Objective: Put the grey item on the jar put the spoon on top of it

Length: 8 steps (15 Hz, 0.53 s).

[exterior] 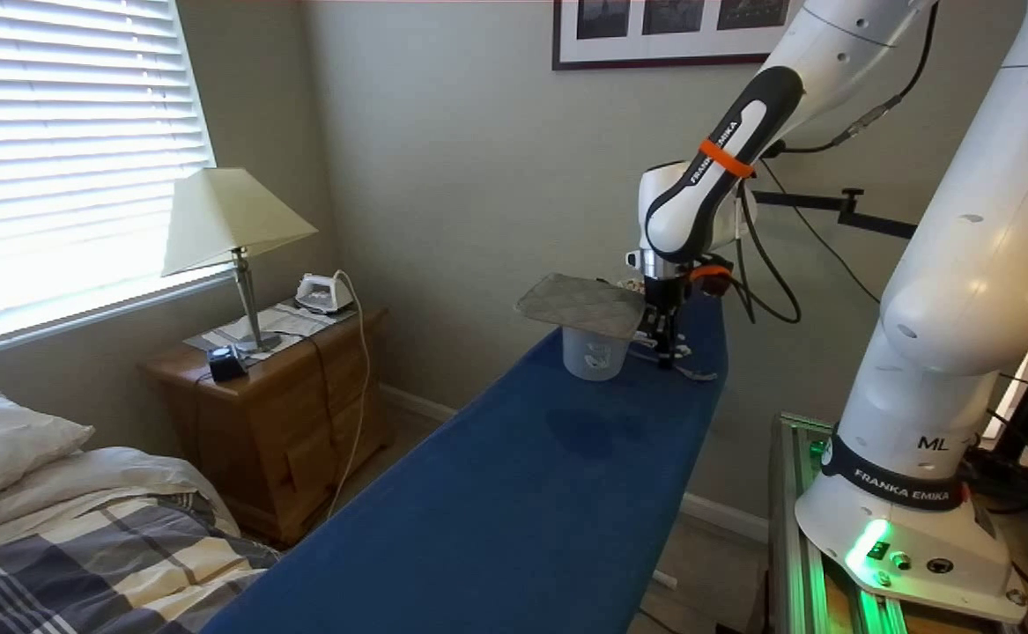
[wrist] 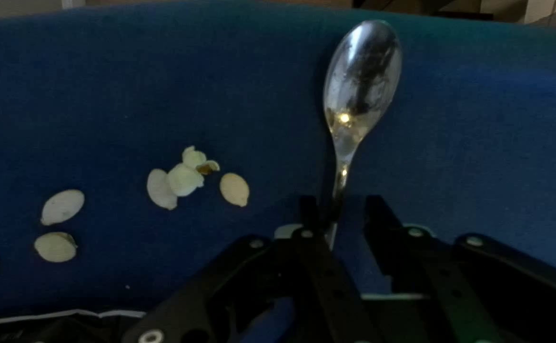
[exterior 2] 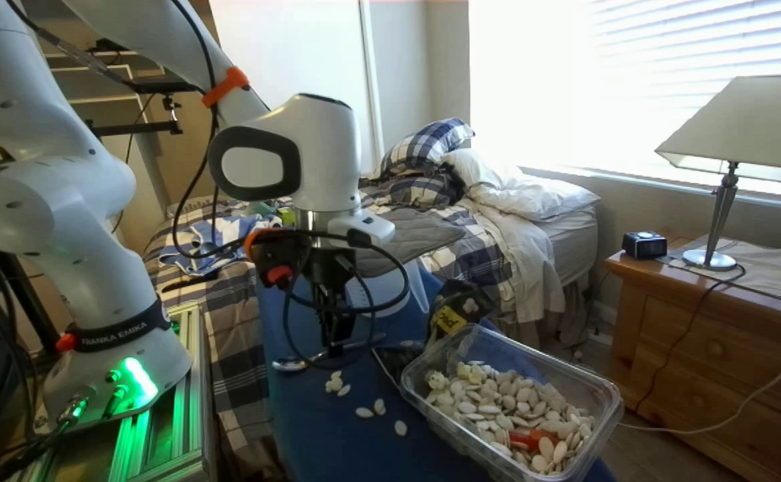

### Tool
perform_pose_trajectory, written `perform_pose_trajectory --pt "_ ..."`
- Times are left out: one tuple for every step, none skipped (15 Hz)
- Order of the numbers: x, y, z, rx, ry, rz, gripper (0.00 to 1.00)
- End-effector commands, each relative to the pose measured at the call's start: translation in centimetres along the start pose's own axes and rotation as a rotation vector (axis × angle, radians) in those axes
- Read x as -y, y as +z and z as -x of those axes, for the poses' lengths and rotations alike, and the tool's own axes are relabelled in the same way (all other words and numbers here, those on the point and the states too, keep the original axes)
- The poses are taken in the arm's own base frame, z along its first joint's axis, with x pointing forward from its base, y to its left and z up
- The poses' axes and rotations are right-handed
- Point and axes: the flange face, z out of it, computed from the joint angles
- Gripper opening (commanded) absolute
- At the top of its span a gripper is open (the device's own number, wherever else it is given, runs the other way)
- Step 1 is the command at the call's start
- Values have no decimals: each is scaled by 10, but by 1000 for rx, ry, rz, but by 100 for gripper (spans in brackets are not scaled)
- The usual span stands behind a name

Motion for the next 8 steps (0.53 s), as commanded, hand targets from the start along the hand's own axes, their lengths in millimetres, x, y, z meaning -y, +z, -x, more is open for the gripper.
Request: perform_pose_trajectory --pt "-4 4 0 -11 -3 -6 2" --pt "-4 4 -1 -10 -3 -6 0" --pt "-3 4 -1 -8 -3 -6 0" --pt "-3 4 -1 -6 -2 -8 0" --pt "-4 4 -1 -4 2 -11 2" --pt "-4 3 -2 -4 10 -17 2" --pt "-3 1 -2 -4 16 -22 2" --pt "-1 -1 -1 1 25 -39 2"
